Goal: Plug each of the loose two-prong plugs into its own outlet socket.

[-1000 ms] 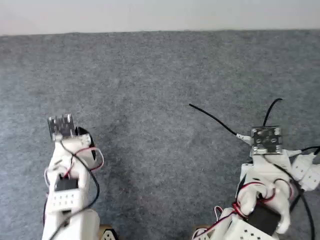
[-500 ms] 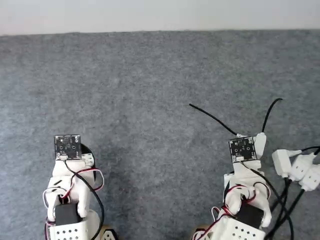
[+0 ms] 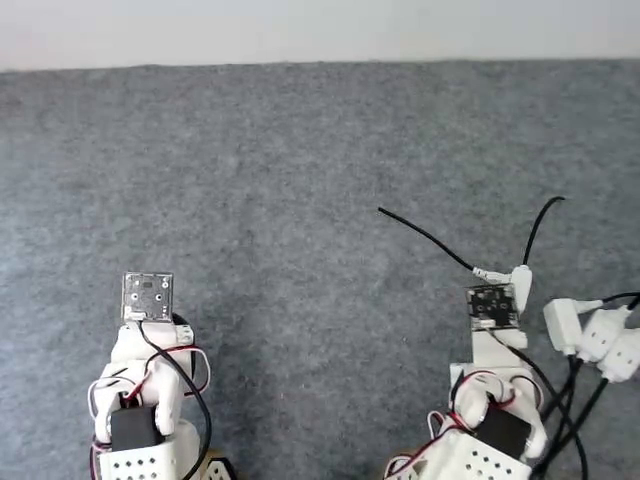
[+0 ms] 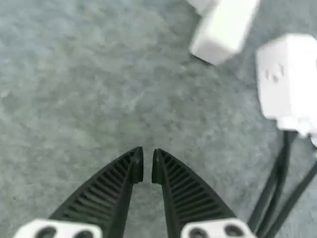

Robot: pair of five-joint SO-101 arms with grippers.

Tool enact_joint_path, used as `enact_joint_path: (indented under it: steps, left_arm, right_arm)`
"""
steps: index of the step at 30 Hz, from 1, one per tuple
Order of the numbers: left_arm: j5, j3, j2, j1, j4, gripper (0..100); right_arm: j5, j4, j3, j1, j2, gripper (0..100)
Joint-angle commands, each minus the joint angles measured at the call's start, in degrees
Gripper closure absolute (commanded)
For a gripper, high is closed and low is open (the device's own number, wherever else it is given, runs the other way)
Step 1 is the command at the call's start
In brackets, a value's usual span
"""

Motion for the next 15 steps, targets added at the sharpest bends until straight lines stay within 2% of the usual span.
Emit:
enact_joint_path:
  steps: [1,15]
  left_arm:
    - [-0.53,-0.92,-0.79,-0.18,2.9,98]
    - [-0.53,-0.92,-0.79,-0.09,5.19,99]
  right_arm:
    - [-0.26,0.48,0.97,3.74,-0.04,96.6]
    - [-0.26,0.48,0.97,4.0,-0.04,96.6]
